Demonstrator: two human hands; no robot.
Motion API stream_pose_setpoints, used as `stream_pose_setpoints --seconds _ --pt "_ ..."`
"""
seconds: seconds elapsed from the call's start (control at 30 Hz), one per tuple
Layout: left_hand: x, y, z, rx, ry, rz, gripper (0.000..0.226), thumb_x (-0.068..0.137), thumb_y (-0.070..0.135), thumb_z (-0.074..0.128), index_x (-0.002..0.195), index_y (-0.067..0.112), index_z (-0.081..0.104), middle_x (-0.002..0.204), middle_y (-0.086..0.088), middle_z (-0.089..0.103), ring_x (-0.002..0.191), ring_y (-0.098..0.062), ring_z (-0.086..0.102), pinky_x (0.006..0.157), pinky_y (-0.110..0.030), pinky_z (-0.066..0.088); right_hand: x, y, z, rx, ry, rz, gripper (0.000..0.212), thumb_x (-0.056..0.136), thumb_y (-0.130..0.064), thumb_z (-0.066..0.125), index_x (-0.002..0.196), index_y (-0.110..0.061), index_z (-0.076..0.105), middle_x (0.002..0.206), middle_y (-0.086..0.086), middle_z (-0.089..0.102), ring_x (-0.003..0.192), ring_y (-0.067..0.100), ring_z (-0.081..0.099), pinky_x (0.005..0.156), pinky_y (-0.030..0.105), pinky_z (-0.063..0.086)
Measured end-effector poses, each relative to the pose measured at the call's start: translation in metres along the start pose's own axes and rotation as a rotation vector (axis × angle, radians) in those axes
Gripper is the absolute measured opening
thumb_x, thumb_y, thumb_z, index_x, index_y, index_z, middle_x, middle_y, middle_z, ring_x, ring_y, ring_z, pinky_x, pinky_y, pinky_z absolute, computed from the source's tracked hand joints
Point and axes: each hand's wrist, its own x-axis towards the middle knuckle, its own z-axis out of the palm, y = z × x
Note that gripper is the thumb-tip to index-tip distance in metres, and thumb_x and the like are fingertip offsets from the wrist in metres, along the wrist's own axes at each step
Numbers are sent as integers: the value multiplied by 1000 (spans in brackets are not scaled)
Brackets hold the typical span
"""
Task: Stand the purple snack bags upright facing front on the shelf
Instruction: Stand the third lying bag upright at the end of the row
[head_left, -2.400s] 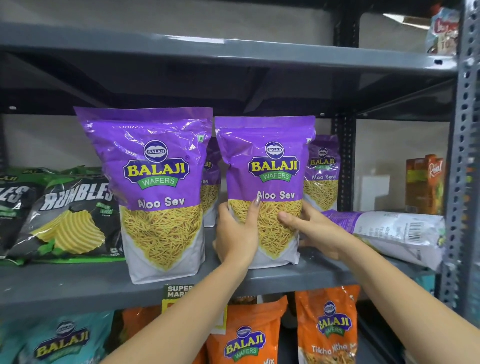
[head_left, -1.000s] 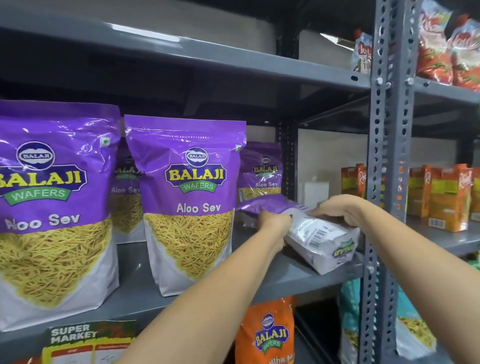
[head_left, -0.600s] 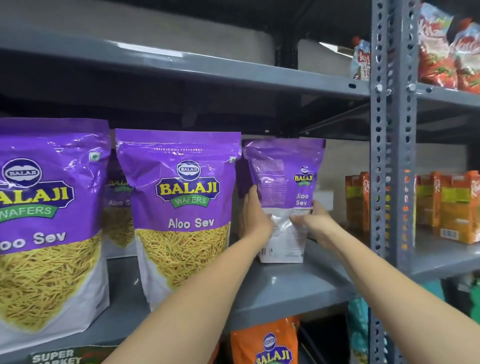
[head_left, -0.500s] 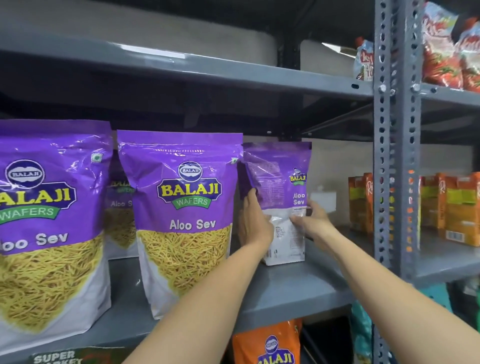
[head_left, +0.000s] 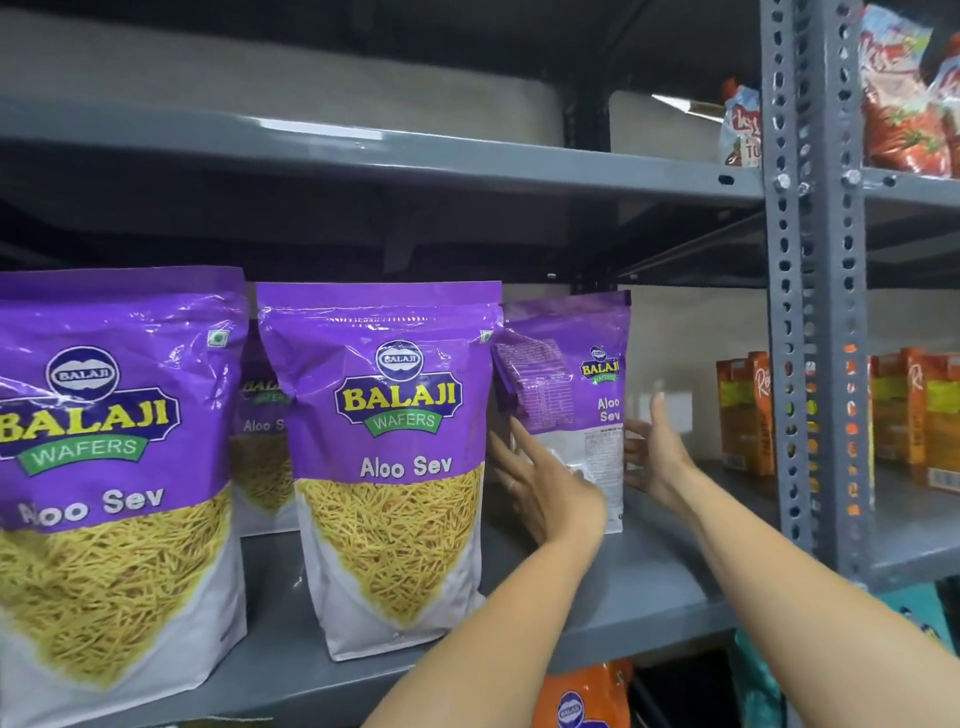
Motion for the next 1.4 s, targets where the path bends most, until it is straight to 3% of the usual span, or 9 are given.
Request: stream_pose_setpoints --seconds 0.17,0.27,0.43,0.6,0.7,0.9,1.03,1.13,1.4 --pt "-18 -3 8 96 39 246 54 77 13 52 129 27 47 139 -4 38 129 -28 40 103 -42 40 13 0 -6 40 -71 94 71 95 -59 17 97 -7 66 85 10 73 83 24 63 74 34 47" --pt "-16 -7 13 147 -161 179 43 87 20 49 130 22 46 136 -5 39 131 -27 37 105 -42 36 11 -1 -11 -6 -74 105 48 98 -37 26 82 -11 62 63 3 73 70 21 61 61 31 45" --pt "-8 -11 16 93 -114 148 33 96 29 38 126 17 45 138 -7 40 130 -28 35 108 -41 33 10 0 -20 -134 -12 41 15 91 -12 54 91 -7 68 73 8 65 55 15 56 54 24 45" --pt "-6 -4 13 -135 -201 7 101 64 89 25 129 13 42 139 -6 44 132 -29 39 107 -42 36 10 5 -27 -218 -51 30 33 79 -17 74 106 1 72 58 6 62 47 12 51 55 21 43" --pt "-4 0 9 -229 -171 -44 121 33 99 26 121 16 42 128 -2 50 121 -27 49 95 -41 45 6 5 -29 -345 -32 30 54 71 -32 81 116 -5 68 86 23 66 78 29 62 80 34 49" --pt "17 -13 14 -445 -179 -160 77 63 46 83 117 21 34 105 2 54 101 -28 61 94 -39 49 3 2 -29 -255 -211 83 83 74 -24 79 144 -25 35 126 5 59 130 26 47 100 41 41" --pt "26 -25 18 -656 -266 -202 75 50 56 86 102 27 41 103 0 66 101 -26 65 97 -44 50 1 2 -27 -100 -414 58 116 30 -35 96 135 -23 49 112 -1 71 103 17 64 78 32 46" --pt "33 -30 19 -767 -331 -217 44 73 27 82 103 20 49 113 -10 69 105 -28 67 95 -43 53 0 1 -26 -89 -392 14 111 17 -40 96 119 -21 59 104 2 72 94 20 66 82 35 48" --pt "42 -41 23 -740 -163 -139 28 85 25 69 109 12 65 109 -11 71 104 -27 67 95 -47 53 -16 -4 -17 -118 -247 -101 90 25 -33 97 103 -6 62 79 5 74 63 18 73 44 19 52"
